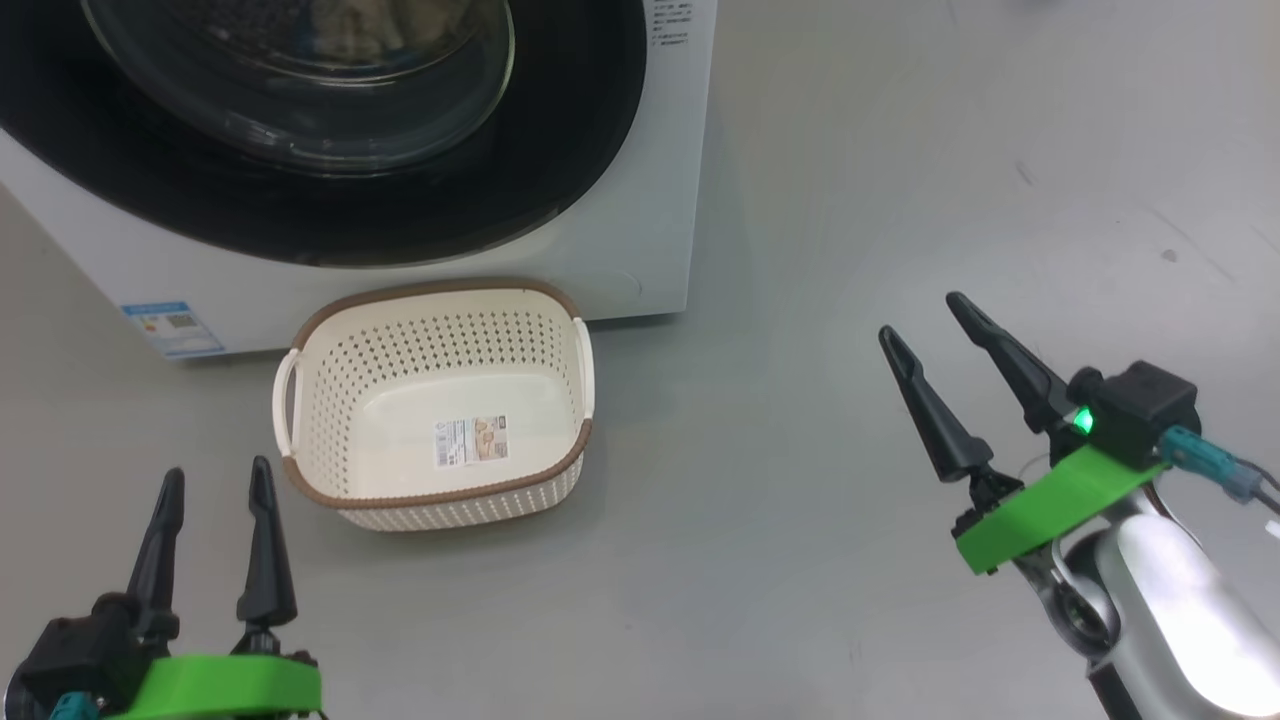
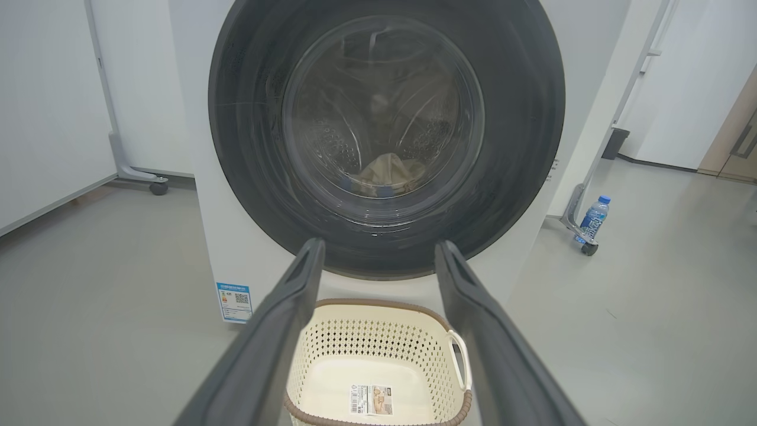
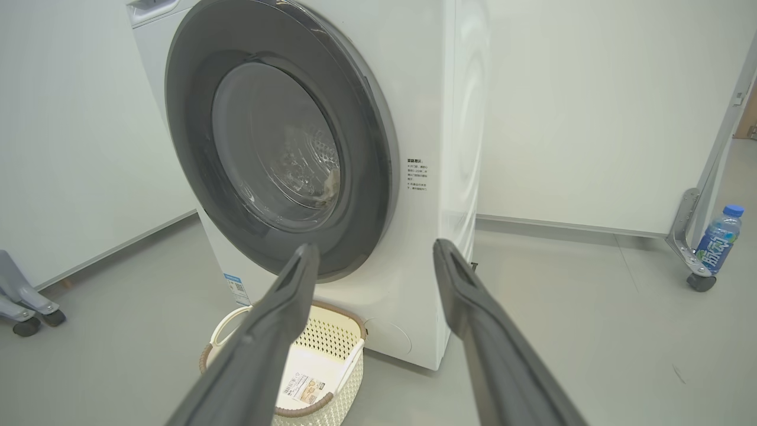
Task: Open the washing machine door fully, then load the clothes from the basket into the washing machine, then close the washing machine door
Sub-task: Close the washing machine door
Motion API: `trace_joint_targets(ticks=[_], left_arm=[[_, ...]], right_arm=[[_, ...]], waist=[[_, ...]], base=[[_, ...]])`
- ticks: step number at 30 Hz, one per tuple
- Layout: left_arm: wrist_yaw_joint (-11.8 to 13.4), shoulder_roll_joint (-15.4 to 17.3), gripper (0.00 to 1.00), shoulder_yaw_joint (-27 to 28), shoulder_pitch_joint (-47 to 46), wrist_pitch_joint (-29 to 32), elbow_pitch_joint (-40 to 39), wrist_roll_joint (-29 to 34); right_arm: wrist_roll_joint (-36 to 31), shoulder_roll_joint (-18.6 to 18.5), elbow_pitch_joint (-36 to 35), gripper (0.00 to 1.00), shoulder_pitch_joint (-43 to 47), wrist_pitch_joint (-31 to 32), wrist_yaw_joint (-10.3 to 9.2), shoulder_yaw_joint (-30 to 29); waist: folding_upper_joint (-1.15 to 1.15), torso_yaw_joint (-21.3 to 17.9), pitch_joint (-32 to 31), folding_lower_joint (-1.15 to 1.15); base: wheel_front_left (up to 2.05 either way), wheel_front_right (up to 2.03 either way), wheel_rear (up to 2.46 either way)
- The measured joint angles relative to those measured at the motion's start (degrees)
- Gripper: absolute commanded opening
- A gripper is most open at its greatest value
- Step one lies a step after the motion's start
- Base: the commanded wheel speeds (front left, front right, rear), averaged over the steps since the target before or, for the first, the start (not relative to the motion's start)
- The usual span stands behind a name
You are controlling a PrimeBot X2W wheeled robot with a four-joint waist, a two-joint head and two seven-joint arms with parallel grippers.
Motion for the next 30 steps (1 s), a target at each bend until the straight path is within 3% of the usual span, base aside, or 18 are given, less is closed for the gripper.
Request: trace_joint_targets(ticks=[9,21,30], left_arm=[[0.7,0.1,1.0,1.1,3.6,0.0,-0.9,-0.4],[3.6,-0.3,1.0,1.9,7.5,0.0,-2.1,0.8],[4.0,-0.3,1.0,1.9,8.1,0.0,-2.8,0.8]], right_arm=[[-1.0,1.6,-4.2,1.0,7.7,0.0,-0.01,-4.5],[-3.2,4.1,-6.6,1.0,14.2,0.0,-0.01,-9.1],[-4.7,5.3,-6.5,1.0,16.5,0.0,-0.01,-11.7]], waist=[[0.0,-2.5,-3.0,0.0],[0.0,-1.5,-4.6,0.0],[0.0,-1.0,-4.6,0.0]], base=[[0.0,0.0,0.0],[0.0,0.0,0.0],[0.0,0.0,0.0]])
